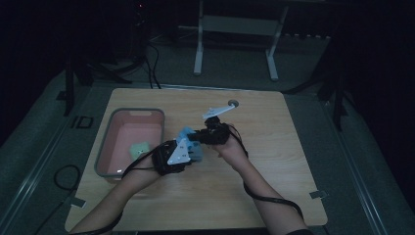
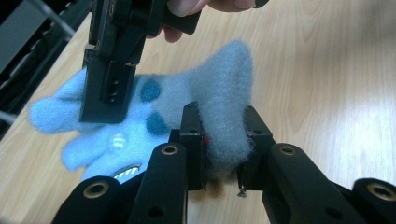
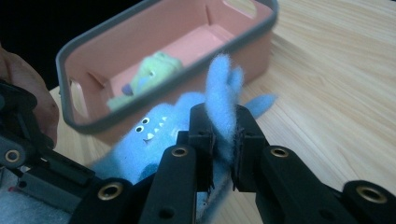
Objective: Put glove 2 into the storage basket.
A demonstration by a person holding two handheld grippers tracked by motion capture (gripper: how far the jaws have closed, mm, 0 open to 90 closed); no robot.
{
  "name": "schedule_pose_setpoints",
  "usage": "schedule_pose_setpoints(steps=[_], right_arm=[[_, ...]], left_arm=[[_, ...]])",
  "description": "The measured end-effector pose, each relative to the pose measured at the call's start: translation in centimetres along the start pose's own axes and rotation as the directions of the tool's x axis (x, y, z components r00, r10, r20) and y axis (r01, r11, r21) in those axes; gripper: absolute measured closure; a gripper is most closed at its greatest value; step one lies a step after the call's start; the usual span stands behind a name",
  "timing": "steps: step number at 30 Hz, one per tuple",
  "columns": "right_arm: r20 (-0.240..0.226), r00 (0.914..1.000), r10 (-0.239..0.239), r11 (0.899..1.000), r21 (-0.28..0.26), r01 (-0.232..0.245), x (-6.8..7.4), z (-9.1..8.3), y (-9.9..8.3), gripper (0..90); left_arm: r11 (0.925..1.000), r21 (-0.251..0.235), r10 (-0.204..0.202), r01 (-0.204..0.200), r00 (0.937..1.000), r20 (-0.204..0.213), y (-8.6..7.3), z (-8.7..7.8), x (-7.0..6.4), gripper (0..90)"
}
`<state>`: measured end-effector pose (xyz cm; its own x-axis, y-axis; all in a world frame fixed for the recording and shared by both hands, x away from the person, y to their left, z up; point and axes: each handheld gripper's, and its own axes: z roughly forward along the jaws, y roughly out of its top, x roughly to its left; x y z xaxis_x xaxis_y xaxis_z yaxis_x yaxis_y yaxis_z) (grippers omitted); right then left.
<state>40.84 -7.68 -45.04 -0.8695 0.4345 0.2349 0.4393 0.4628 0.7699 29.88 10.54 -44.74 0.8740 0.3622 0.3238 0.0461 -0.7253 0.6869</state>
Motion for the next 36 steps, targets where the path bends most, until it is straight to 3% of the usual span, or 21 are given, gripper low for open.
schedule_pose_setpoints(steps=[12,23,30,36], right_arm=[[-0.061,0.9967,-0.054,0.998,0.026,0.056,2.9,5.3,4.8,81.1],[-0.108,0.9922,-0.063,0.997,0.042,0.068,4.7,10.4,7.2,81.1],[-0.110,0.9925,-0.052,0.995,0.081,0.061,4.9,13.7,6.9,81.0],[-0.091,0.9956,-0.025,0.989,0.146,0.039,4.0,15.4,6.1,81.0]], left_arm=[[0.9971,0.021,-0.071,0.073,0.9948,-0.073,-4.2,-4.4,1.8,76.3],[0.9906,0.053,-0.119,0.126,0.9848,-0.127,-8.1,-6.9,2.9,76.2],[0.9789,0.090,-0.174,0.183,0.9795,-0.102,-11.0,-6.2,3.5,76.2],[0.9667,0.148,-0.200,0.209,0.9772,-0.072,-12.0,-4.7,3.9,75.9]])
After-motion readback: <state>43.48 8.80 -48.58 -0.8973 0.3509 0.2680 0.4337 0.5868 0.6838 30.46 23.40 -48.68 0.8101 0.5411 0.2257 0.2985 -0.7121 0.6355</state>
